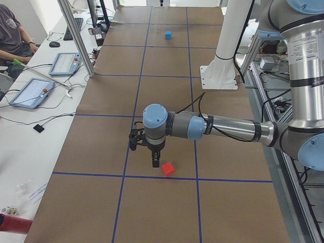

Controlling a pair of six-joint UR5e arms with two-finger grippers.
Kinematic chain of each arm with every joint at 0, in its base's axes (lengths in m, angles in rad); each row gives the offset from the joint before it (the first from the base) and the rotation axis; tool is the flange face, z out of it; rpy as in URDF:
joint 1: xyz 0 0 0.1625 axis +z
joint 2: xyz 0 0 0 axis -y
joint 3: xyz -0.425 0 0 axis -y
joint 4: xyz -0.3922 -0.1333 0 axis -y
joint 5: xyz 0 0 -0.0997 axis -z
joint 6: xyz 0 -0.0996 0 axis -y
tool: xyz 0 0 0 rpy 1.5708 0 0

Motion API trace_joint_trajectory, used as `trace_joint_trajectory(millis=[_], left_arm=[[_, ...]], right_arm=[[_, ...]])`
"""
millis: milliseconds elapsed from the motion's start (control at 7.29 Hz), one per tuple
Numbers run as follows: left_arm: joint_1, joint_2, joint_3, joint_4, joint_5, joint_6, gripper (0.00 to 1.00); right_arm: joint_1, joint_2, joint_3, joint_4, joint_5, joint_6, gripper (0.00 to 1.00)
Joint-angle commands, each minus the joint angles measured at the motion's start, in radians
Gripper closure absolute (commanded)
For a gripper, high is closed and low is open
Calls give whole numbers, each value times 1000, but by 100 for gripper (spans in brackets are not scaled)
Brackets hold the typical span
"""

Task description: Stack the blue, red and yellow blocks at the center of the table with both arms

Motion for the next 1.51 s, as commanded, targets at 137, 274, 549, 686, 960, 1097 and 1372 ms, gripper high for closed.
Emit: trace_joint_trajectory(millis=[137,274,549,686,960,1097,1372], left_arm=[[1,0,-8,0,0,2,0],[3,0,-8,0,0,0,0],[3,0,-8,0,0,0,0],[3,0,-7,0,0,-1,0],[3,0,-7,0,0,-1,0],[3,0,-7,0,0,-1,0],[3,0,-7,-2,2,0,0]], right_arm=[[-11,-13,31,2,33,-3,0],[-49,-13,42,2,52,12,0],[-130,-15,65,4,58,171,0],[-170,-21,82,4,58,275,0],[-311,-134,99,383,44,662,1],[-384,-166,97,524,44,833,1],[-577,-156,103,565,-105,1064,1]])
